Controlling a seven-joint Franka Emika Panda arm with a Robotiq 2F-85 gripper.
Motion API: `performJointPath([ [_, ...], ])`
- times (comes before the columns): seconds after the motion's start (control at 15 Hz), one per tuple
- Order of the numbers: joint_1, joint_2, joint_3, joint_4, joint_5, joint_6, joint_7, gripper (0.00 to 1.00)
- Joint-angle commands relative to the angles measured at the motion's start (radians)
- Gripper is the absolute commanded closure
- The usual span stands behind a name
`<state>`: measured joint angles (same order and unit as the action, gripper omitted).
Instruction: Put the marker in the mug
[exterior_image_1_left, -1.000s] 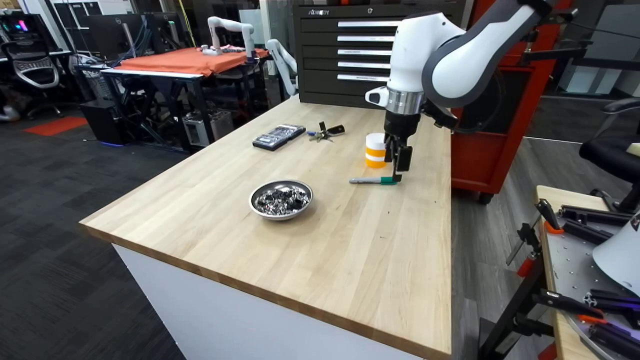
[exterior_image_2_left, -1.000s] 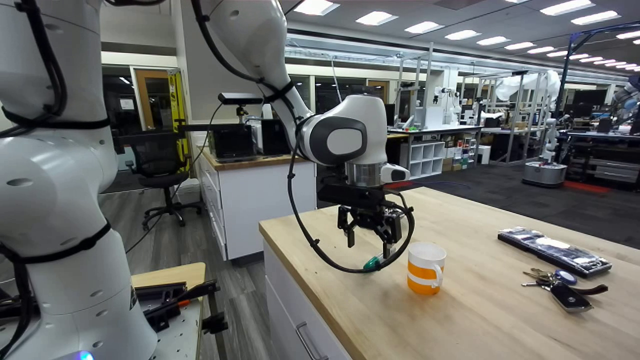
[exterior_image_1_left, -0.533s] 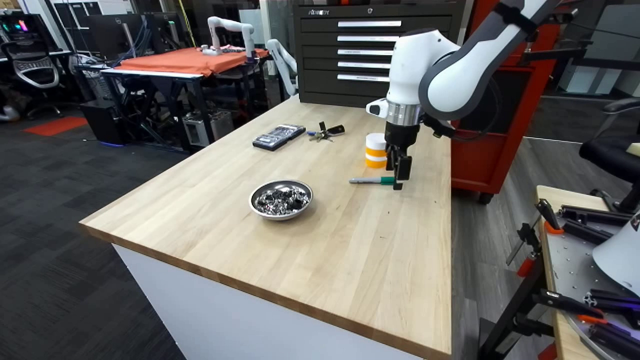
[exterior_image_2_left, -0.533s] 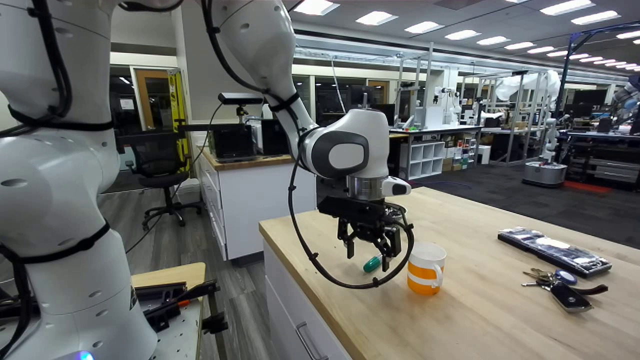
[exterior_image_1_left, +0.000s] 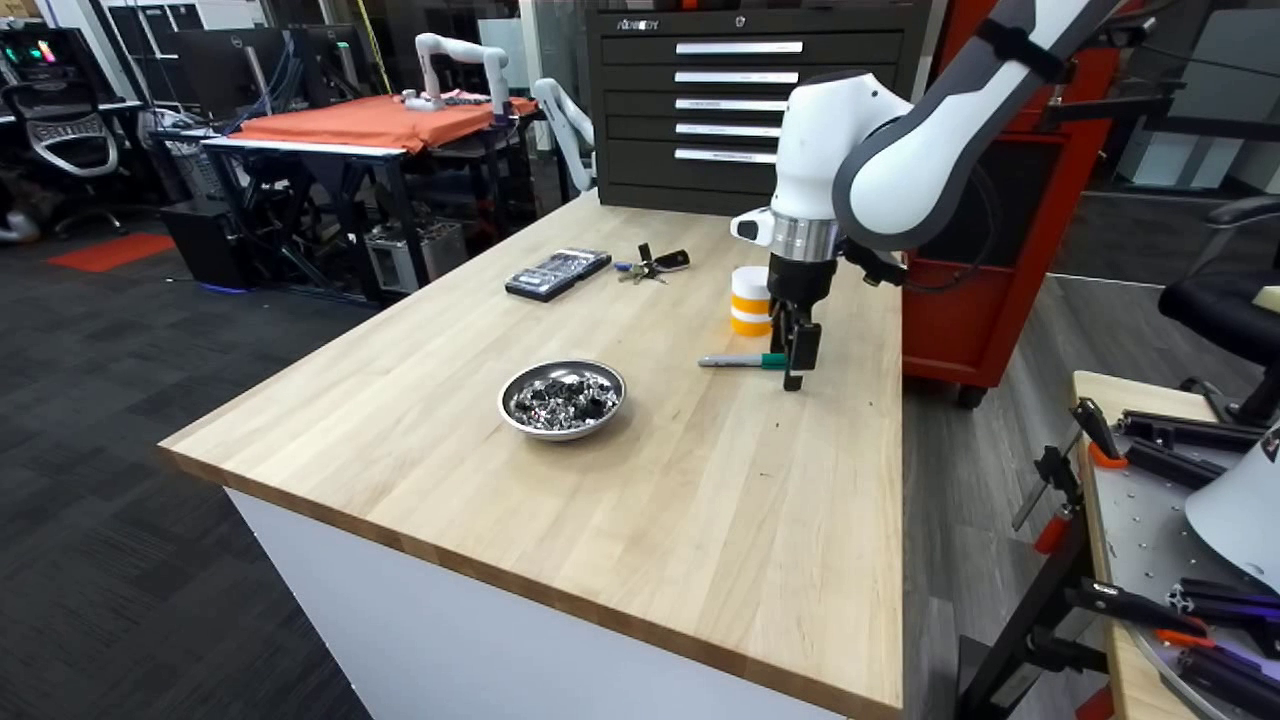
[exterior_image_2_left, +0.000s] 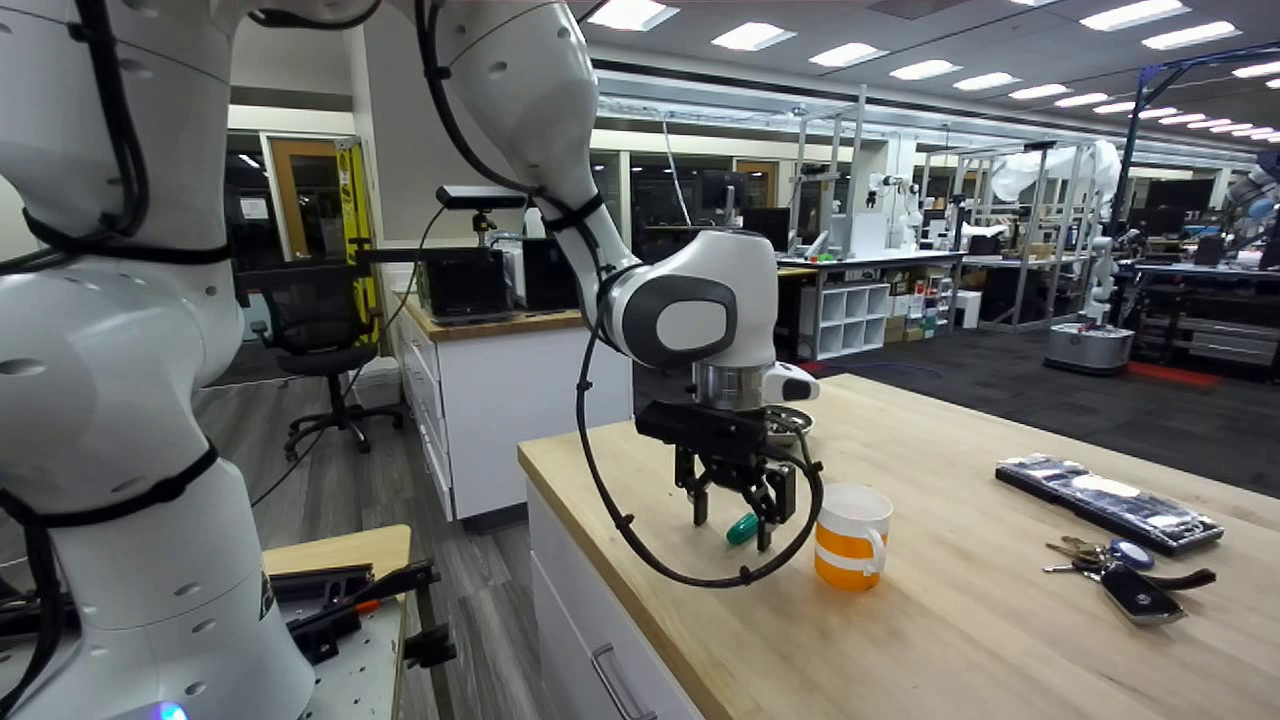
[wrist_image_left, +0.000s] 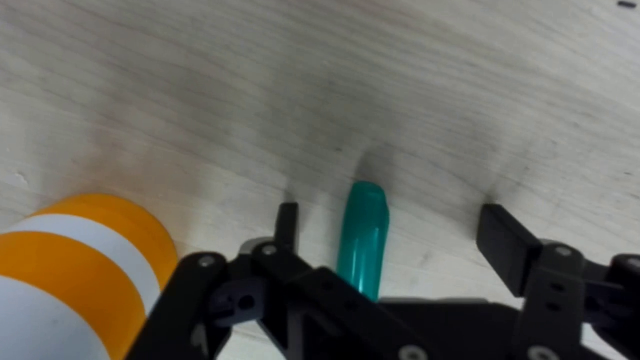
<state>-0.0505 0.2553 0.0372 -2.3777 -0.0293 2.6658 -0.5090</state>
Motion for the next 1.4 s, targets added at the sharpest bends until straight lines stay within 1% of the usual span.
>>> performJointPath([
  [0.0,-0.034,0.007,0.019,0.009,0.013,0.031,-0.024,0.4],
  [0.2,-0.039,0.002,0.018,0.017,0.012,0.029,-0.026,0.61],
  [0.6,-0.062,0.004,0.034,0.024,0.061,0.027,-0.045,0.98],
  [0.73,-0.065,0.0,0.035,0.028,0.071,0.012,-0.049,0.94],
  [1.0,-0.065,-0.038,0.039,0.038,0.069,-0.037,-0.062,0.94],
  [1.33,-0.048,-0.085,0.02,0.071,0.04,-0.119,-0.038,0.94],
])
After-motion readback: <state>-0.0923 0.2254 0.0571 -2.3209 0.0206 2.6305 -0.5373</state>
